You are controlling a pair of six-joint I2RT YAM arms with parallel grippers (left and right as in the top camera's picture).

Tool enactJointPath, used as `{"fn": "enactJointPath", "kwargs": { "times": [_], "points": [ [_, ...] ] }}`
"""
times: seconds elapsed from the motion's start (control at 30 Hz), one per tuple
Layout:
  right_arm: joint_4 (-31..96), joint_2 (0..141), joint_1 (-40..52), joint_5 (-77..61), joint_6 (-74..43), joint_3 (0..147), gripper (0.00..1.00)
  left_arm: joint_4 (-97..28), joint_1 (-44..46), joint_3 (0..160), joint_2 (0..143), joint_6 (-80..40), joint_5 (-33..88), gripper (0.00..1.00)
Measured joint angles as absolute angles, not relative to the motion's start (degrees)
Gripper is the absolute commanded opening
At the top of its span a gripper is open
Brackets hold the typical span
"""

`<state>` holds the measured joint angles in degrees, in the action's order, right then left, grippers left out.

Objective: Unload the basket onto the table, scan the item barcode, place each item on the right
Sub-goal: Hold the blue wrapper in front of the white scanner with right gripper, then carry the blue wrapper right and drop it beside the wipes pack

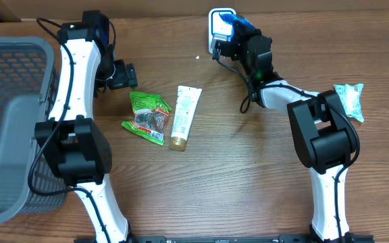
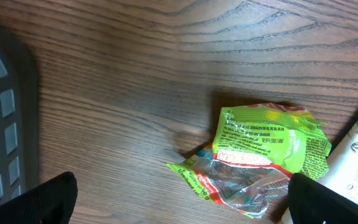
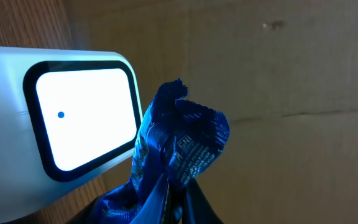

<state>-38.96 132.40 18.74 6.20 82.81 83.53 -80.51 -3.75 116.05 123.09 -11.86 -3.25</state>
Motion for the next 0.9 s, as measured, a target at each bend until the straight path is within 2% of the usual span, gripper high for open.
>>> {"fn": "enactJointPath", "kwargs": {
  "times": [0.23,0.37,0.43,0.53,0.7,0.77,0.83,0.9],
  "points": [
    [-37.63,132.03,18.79,6.26,84.12,83.53,0.04,-80.49,-3.75,116.05,123.09,-11.86,-3.25,1.0],
    [-27.79,127.94,19.0,8.25,81.8,83.55,0.04,-80.49,-3.75,116.05,123.09,-11.86,-3.25,1.0],
    [-22.81,124.4,19.22,10.55,76.66,83.57,0.04,-80.42,-3.75,116.03,123.09,-11.86,-3.27,1.0],
    [-16.84,117.4,19.94,15.94,65.45,83.57,0.04,-80.51,-3.75,116.01,123.09,-11.86,-3.25,1.0],
    [-0.21,102.35,21.52,27.4,37.76,84.05,0.04,-80.49,-3.75,115.98,123.09,-11.86,-3.25,1.0],
    [9.82,98.98,21.71,27.83,27.14,84.95,0.04,-80.53,-3.75,115.96,123.09,-11.86,-3.25,1.0],
    [24.47,94.96,21.23,23.2,11.4,85.06,0.04,-80.51,-3.75,115.94,123.09,-11.86,-3.25,1.0],
    [29.21,94.11,20.49,18.76,4.8,84.93,0.04,-80.49,-3.75,115.94,123.09,-11.86,-3.27,1.0]
  ]
}}
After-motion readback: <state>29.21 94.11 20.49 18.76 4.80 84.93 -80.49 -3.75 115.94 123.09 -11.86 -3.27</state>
